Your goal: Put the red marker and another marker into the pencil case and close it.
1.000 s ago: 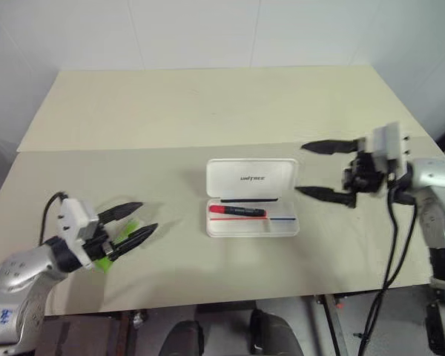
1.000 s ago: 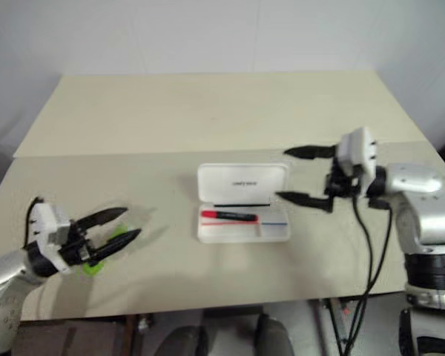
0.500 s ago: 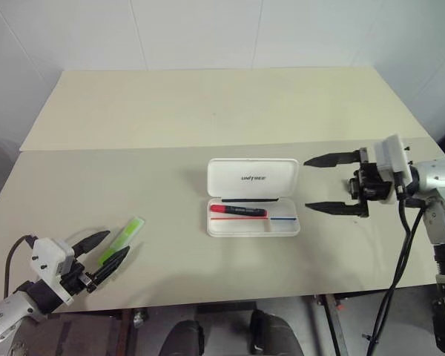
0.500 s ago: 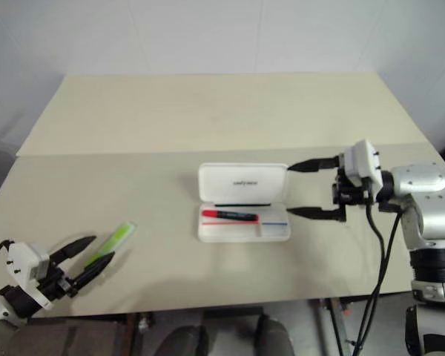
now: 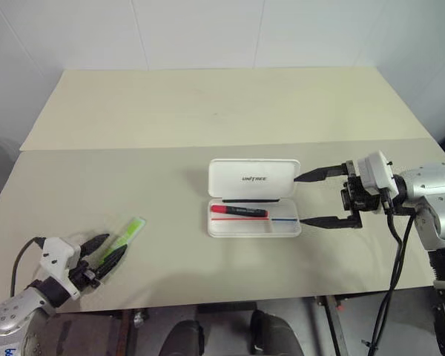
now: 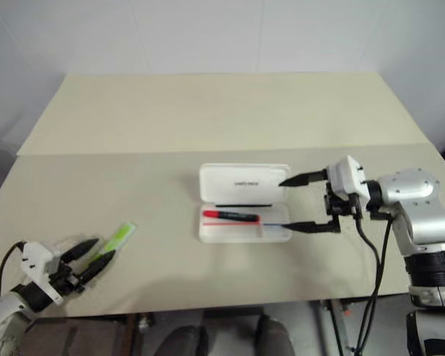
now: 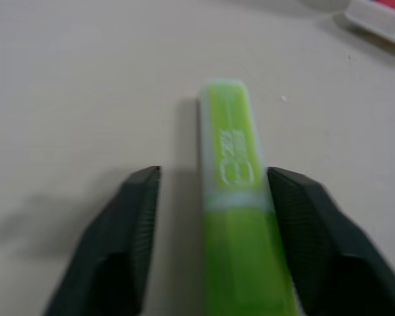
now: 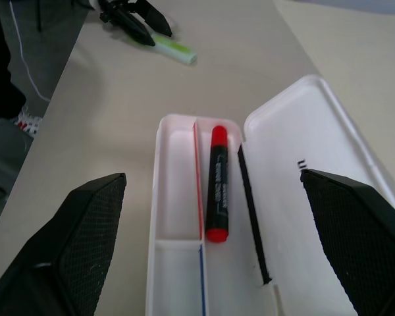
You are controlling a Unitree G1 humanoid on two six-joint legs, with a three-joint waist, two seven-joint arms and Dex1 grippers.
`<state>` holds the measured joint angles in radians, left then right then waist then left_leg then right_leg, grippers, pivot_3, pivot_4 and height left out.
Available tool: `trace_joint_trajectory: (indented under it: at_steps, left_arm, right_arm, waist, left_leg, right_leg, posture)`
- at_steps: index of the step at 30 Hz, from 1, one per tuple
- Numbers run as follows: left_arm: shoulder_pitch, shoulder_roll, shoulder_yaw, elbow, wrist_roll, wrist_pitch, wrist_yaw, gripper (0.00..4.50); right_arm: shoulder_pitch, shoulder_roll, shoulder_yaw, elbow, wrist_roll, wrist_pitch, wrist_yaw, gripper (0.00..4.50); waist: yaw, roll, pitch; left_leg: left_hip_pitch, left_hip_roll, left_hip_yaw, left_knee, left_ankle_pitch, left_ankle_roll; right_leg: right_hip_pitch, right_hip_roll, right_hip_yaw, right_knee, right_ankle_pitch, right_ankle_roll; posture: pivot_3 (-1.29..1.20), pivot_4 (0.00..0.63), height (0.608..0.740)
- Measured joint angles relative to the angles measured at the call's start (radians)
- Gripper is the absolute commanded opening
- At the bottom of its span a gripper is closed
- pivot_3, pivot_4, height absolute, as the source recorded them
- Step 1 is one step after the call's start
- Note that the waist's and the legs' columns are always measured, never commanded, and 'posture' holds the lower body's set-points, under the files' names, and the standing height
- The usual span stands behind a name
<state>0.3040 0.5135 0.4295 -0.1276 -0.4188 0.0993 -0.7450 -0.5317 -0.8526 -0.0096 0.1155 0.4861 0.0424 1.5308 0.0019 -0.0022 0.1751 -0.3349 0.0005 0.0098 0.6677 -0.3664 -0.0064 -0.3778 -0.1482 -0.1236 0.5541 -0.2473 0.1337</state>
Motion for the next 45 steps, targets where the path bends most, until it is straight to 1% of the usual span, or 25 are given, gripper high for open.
trace_joint_trajectory:
  at_steps: [1,2,10,14,16,18,23,27,29,32,37,41,45]
  left_arm:
    - [-0.005,0.000,-0.003,0.004,0.001,-0.002,0.003,1.29]
    - [-0.009,0.000,-0.006,0.009,0.003,-0.005,0.006,1.12]
    - [-0.031,-0.004,-0.027,0.017,0.006,-0.015,0.022,1.13]
    - [-0.077,-0.005,-0.047,0.015,0.000,-0.015,0.017,1.13]
    - [-0.119,-0.002,-0.051,-0.010,-0.025,-0.016,-0.007,1.13]
    - [-0.161,0.015,-0.058,-0.052,-0.055,-0.015,-0.044,1.13]
    - [-0.238,0.099,-0.100,-0.107,-0.103,0.024,-0.147,1.13]
    - [-0.346,0.172,-0.175,-0.112,-0.114,0.093,-0.223,1.13]
    - [-0.411,0.188,-0.217,-0.113,-0.112,0.108,-0.255,1.13]
    - [-0.509,0.179,-0.300,-0.063,-0.079,0.098,-0.294,1.13]
    - [-0.612,0.134,-0.417,0.046,-0.022,0.055,-0.358,1.13]
    - [-0.700,0.072,-0.493,0.144,0.023,0.015,-0.392,1.13]
    - [-0.744,0.006,-0.561,0.235,0.085,-0.028,-0.398,1.13]
  right_arm:
    - [0.000,-0.002,0.000,-0.001,0.000,-0.001,0.000,4.50]
    - [0.000,-0.002,0.000,-0.002,0.001,-0.001,0.000,4.50]
    - [0.014,-0.009,0.000,-0.028,0.007,-0.003,0.000,4.50]
    - [0.031,-0.011,0.000,-0.029,0.007,-0.019,0.000,4.50]
    - [0.036,-0.012,-0.001,-0.027,0.005,-0.027,-0.001,4.50]
    - [0.039,-0.014,-0.001,-0.014,0.002,-0.041,-0.001,4.50]
    - [0.061,-0.019,-0.009,0.024,-0.015,-0.066,-0.003,4.50]
    - [0.094,-0.021,-0.035,0.045,-0.028,-0.090,-0.010,4.50]
    - [0.126,-0.027,-0.042,0.046,-0.040,-0.105,-0.017,4.50]
    - [0.185,-0.049,-0.060,0.047,-0.062,-0.112,-0.027,4.50]
    - [0.262,-0.076,-0.113,0.029,-0.068,-0.126,-0.048,4.50]
    - [0.321,-0.082,-0.150,-0.040,-0.065,-0.112,-0.080,4.50]
    - [0.386,-0.084,-0.187,-0.114,-0.057,-0.085,-0.114,4.50]
  waist:
    - [0.000,0.000,0.000]
    - [0.001,0.000,0.000]
    - [0.016,0.000,0.000]
    - [0.025,0.000,0.000]
    - [0.024,0.000,0.000]
    - [0.023,0.000,0.000]
    - [0.021,0.000,0.000]
    - [0.025,0.000,0.000]
    - [0.026,0.000,0.000]
    - [0.025,0.000,0.000]
    - [0.022,0.000,0.000]
    - [0.025,0.000,0.000]
    - [0.029,0.000,0.000]
  left_leg:
    - [0.000,0.000,0.000,0.000,0.000,0.000]
    - [0.000,0.000,0.000,0.000,0.000,0.000]
    - [0.000,0.002,0.000,0.001,0.000,-0.001]
    - [-0.001,0.001,0.000,0.001,0.000,-0.001]
    - [-0.001,0.001,0.000,0.001,0.000,-0.001]
    - [-0.001,0.000,0.000,0.001,0.000,-0.001]
    - [0.000,0.000,0.001,0.000,0.000,-0.001]
    - [-0.001,0.000,0.000,0.001,0.000,-0.001]
    - [-0.001,0.000,0.001,0.002,0.000,-0.001]
    - [-0.001,-0.001,0.001,0.002,0.000,-0.001]
    - [0.000,0.000,0.003,0.002,0.000,-0.001]
    - [-0.001,0.000,0.004,0.004,0.000,-0.001]
    - [-0.002,0.000,0.004,0.008,0.000,-0.001]
  right_leg:
    - [0.000,0.000,0.000,0.000,0.000,0.000]
    - [0.000,0.000,0.000,0.000,0.000,0.000]
    - [0.000,0.000,0.000,0.000,0.000,0.000]
    - [0.000,0.000,0.000,0.000,0.000,0.000]
    - [0.000,0.000,-0.001,0.000,0.000,0.000]
    - [0.000,0.000,-0.002,0.000,0.000,0.000]
    - [0.000,0.000,-0.003,0.000,0.000,0.000]
    - [0.001,0.000,-0.005,0.000,0.000,0.000]
    - [0.001,0.000,-0.005,0.000,0.000,0.000]
    - [0.001,0.000,-0.006,0.000,0.000,0.000]
    - [0.001,0.001,-0.007,0.000,0.000,0.000]
    - [0.001,0.001,-0.007,0.000,0.000,0.000]
    - [0.003,0.001,-0.007,0.000,0.000,0.000]
  posture:
    - [0.00,0.150,0.740]
    - [0.00,0.150,0.740]
    - [0.00,0.150,0.740]
    - [0.00,0.150,0.740]
    - [0.00,0.150,0.740]
    - [0.00,0.150,0.740]
    - [0.00,0.150,0.740]
    - [0.00,0.150,0.740]
    - [0.00,0.150,0.740]
    - [0.00,0.150,0.740]
    - [0.00,0.150,0.740]
    - [0.00,0.150,0.740]
    - [0.00,0.150,0.740]
